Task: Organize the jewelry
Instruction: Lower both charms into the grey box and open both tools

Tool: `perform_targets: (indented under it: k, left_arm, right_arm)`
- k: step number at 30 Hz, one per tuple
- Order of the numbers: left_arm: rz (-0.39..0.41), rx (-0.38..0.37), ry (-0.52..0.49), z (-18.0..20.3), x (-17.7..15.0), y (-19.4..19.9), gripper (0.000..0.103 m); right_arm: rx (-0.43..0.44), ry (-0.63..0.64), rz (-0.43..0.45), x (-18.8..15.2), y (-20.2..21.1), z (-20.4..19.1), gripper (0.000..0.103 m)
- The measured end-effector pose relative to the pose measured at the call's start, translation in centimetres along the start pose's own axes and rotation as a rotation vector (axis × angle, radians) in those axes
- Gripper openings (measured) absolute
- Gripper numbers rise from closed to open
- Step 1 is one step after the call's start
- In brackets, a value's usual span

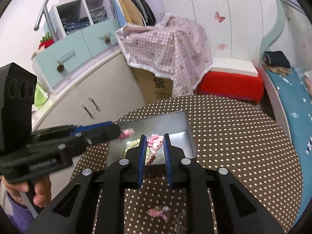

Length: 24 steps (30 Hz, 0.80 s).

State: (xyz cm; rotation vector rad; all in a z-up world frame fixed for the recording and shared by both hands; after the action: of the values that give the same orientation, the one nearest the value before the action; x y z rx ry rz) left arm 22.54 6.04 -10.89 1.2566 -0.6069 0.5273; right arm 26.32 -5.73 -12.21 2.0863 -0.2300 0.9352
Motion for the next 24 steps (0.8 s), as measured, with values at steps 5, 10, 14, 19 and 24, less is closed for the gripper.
perform_targets:
  k: [5, 10, 14, 19, 24]
  left_arm:
    - [-0.053, 0.006, 0.016, -0.8, -0.7, -2.3, 0.012]
    - [-0.080, 0.003, 0.023, -1.3, -0.9, -3.5, 0.013]
    - [-0.085, 0.008, 0.035, -1.8, -0.7, -3.8, 0.013]
    - [-0.090, 0.009, 0.039, -2.0, -0.6, -4.0, 0.013]
    - [-0.090, 0.009, 0.041, -2.1, -0.8, -3.9, 0.013]
  right_arm:
    - [0.001, -0.016, -0.043, 0.1, -2.6, 0.6, 0.018]
    - [0.001, -0.028, -0.063, -0.2, -3.7, 1.1, 0.018]
    - [0.003, -0.029, -0.069, -0.3, -4.2, 1.0, 0.018]
    - [0.007, -0.035, -0.078, -0.5, -4.6, 1.4, 0.018]
    - [0.010, -0.045, -0.081, -0.6, -4.7, 1.5, 0.018]
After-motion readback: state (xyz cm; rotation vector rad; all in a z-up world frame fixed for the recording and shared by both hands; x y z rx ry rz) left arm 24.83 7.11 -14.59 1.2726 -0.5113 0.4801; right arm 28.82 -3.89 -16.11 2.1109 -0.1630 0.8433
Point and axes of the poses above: each gripper's, at about its wrist camera, not at the fingertips, and y roughly against the way its jaws point, z to its right, x to its top, the point moved 2 cm from there along -y, roughly the way its jaws point, and after that the axes turned 12 degrees about x, right-handed, at the moved point
